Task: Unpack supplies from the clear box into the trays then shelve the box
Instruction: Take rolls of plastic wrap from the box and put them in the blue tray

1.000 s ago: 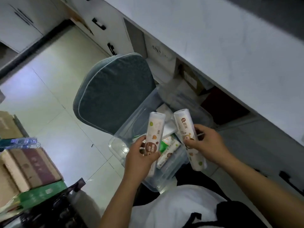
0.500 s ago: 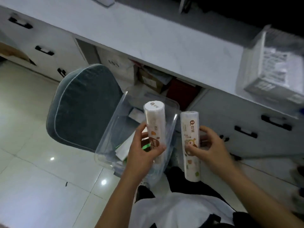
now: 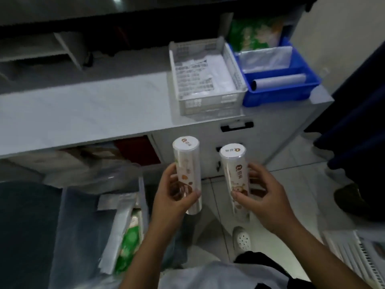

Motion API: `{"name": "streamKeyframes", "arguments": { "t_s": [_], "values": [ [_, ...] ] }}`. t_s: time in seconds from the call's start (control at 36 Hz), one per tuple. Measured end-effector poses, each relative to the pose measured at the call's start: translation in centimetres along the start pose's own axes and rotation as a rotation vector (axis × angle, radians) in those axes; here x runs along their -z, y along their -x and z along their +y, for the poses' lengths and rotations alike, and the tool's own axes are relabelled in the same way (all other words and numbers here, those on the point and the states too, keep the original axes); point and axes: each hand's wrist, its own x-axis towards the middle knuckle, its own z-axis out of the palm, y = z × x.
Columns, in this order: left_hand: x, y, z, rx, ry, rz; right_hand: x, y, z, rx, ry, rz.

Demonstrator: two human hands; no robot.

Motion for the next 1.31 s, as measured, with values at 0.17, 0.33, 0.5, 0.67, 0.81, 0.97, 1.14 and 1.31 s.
{"name": "streamKeyframes", "arguments": {
  "t_s": [0.17, 0.33, 0.5, 0.67, 0.81, 0.97, 1.14, 1.31],
  "values": [
    [-12.1, -4.7, 2.3, 0.039, -0.039, -0.105, 11.9, -2.1, 5.2, -0.089, -0.084, 0.137],
    [-21.2, -9.6, 6.0, 0.008, -0.002, -0.096, 22.4, -6.1, 7.6, -0.073, -0.041, 0.179],
    [-24.2, -13.4, 9.3, -0.012, -0.009, -0.102, 27.7, -11.2, 8.7, 0.003, -0.055, 0.245],
    [-23.7, -17.8, 10.5, 0.062, 0.028, -0.088, 27.9, -16.0, 8.6, 0.051, -0.047, 0.284],
    [-23.1, -22.3, 10.4, 0.145, 0.115, -0.083, 28.0, -20.0, 6.9, 0.08, -0.013, 0.231],
    [-21.8, -29.9, 11.4, 0.136, 0.263, -0.096, 28.5, -26.9, 2.7, 0.16, 0.186, 0.301],
    [-19.9, -36.1, 12.5, 0.144, 0.351, -0.14, 27.8, -33.4, -0.8, 0.201, 0.515, 0.186],
    [-19.1, -39.8, 12.5, 0.149, 0.386, -0.204, 27.3, -38.9, -2.3, 0.189, 0.799, -0.185]
  ]
}}
